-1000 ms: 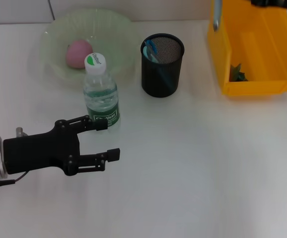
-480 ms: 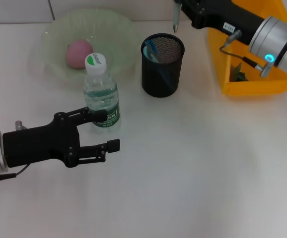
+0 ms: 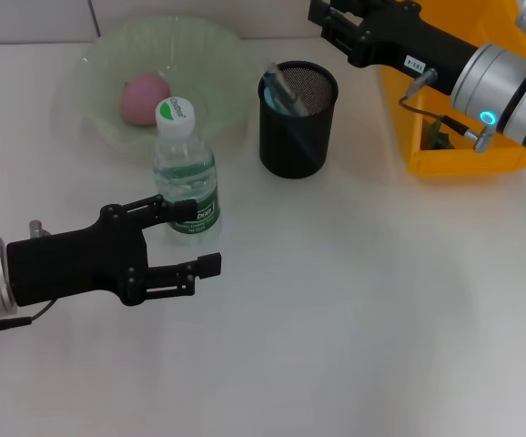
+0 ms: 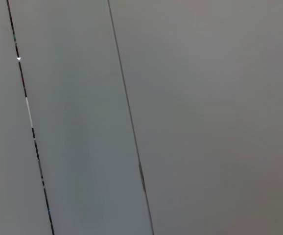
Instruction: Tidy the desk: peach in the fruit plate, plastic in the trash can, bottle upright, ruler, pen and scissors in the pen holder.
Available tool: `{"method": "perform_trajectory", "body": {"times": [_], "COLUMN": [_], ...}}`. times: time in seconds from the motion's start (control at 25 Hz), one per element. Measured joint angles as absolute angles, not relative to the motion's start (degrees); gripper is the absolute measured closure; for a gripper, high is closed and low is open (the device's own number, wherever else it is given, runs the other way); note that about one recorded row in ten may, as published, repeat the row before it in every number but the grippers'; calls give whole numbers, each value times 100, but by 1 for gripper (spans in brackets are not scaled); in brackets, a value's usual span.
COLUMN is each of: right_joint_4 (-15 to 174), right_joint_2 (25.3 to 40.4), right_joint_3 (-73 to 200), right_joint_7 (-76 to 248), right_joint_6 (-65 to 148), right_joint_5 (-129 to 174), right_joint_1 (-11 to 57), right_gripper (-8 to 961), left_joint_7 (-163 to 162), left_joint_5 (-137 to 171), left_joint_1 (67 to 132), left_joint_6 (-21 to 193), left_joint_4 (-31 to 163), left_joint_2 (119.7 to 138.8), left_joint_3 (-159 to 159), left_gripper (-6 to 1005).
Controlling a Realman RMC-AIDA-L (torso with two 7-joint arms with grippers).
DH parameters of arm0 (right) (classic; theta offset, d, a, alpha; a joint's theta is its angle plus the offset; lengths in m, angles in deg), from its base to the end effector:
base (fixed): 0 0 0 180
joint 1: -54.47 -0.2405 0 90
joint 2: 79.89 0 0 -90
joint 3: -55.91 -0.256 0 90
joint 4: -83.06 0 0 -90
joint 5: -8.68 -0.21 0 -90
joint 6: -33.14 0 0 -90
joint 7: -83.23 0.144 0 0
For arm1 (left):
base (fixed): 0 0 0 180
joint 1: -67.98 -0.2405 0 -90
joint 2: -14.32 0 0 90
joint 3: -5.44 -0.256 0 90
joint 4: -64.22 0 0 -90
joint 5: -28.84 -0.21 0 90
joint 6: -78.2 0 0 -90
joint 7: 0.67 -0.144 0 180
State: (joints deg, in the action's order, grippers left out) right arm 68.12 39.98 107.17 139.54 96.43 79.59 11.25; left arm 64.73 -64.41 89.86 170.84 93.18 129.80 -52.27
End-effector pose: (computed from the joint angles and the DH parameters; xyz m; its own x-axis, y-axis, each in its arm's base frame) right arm 0.2019 0.4135 -0.0355 0.6362 -0.1316 -0.7603 -0.5909 -0.7167 -0.3704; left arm -0.2805 0.2785 -0.0134 0.7513 0.2579 0.6075 0.3815 -0.9209 -0.0807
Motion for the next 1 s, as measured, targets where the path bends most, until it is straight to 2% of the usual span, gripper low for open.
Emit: {"method": "perform_trajectory", "body": {"times": [0.24,0.32,0.36,0.4,0.48,0.56,0.64,0.84,1.0], "right_joint_4": [6718,6423,5871,5871,5222,4387,4140,3721,3993], "right_joint_2": [3976,3917,3837,3837,3745,3682,3676,3708,3771], "right_joint_3": [10691,10747,10811,10811,10855,10865,10848,10807,10822], "right_joint_7": [14276,14749,15388,15388,15945,16199,16250,16224,16011], "right_joint_6": [10036,10491,10995,10995,11728,12809,13116,14004,14148], "right_joint_5": [7955,8036,8263,8263,8594,9015,9167,9972,10535], "right_joint_1": [1312,1541,1873,1873,2278,2849,3042,3611,3688], "right_gripper": [479,388,342,340,336,331,327,163,163], "left_joint_7": [6472,6472,6472,6472,6472,6465,6460,6481,6547], "left_joint_5": [-6459,-6458,-6454,-6447,-6447,-6473,-6476,-6479,-6481], "left_joint_1": [8986,8978,8967,8954,8954,8888,8868,8842,8858], "left_joint_6": [17135,17237,17336,17440,17440,17778,17927,18344,18463], "left_joint_4": [9314,9314,9313,9313,9313,9314,9315,9326,9385], "left_joint_2": [12981,12969,12951,12926,12926,12848,12820,12770,12768], "left_joint_3": [-5204,-5203,-5199,-5178,-5178,-5067,-5064,-5064,-5106], "left_gripper": [167,167,167,167,167,167,167,167,167]}}
